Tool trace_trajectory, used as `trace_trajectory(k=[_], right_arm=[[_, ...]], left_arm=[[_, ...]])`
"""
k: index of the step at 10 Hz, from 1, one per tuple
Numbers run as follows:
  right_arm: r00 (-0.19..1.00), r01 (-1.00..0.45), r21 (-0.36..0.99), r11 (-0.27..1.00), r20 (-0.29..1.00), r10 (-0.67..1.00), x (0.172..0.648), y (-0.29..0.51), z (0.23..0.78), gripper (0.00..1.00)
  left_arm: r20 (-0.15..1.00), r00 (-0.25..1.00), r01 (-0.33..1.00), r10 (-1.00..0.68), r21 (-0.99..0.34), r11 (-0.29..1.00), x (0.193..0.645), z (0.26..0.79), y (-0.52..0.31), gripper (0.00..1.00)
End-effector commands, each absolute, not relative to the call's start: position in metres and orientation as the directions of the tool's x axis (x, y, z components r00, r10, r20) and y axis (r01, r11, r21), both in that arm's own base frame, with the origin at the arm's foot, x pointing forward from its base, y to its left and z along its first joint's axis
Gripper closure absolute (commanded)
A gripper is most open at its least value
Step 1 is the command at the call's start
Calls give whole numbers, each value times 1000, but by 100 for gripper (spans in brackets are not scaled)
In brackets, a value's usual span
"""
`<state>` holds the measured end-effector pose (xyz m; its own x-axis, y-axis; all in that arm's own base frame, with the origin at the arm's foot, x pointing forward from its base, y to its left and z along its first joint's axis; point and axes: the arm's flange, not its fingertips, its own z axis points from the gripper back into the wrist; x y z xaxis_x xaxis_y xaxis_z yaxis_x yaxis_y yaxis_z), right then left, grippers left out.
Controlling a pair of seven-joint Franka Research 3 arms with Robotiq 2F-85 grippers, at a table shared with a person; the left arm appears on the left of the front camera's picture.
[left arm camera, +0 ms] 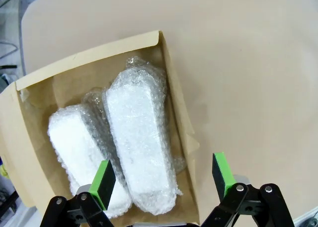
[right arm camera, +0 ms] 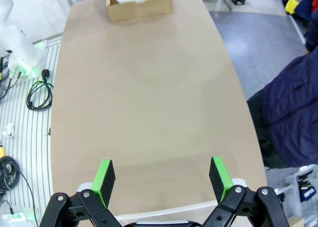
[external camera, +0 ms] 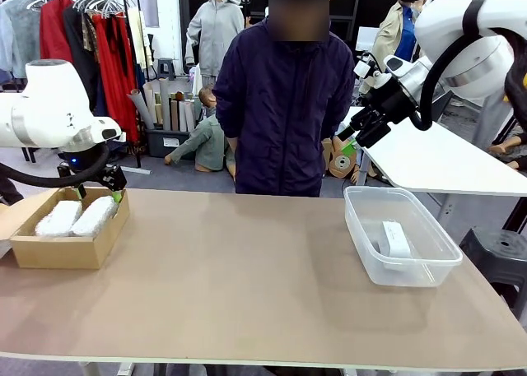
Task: Separate and place wrapped and unwrapped clocks.
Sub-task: If the picked Digital clock is wrapped, place it in the Package Box ; if not, place it in the Organizing box.
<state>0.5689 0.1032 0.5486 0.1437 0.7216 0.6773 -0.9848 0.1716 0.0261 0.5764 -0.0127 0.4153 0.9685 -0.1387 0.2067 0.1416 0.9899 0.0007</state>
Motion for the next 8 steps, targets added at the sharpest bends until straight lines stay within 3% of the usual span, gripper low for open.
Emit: trace_trajectory(k=[1,5,6,8], right_arm=[[143,-985,25,171,678,722,569,104,549,0],[143,-985,25,171,678,722,569,104,549,0],[143,-985,25,171,678,722,569,104,549,0],[143,-985,25,171,678,722,569,104,549,0]], left_arm=[[206,969,142,-139,1,990,578,412,-11,0],[198,970,142,-139,-1,990,577,410,-13,0],[59,968,246,-242,-58,968,573,424,-6,0],[-56,911,403,-408,-85,911,565,428,-15,0]])
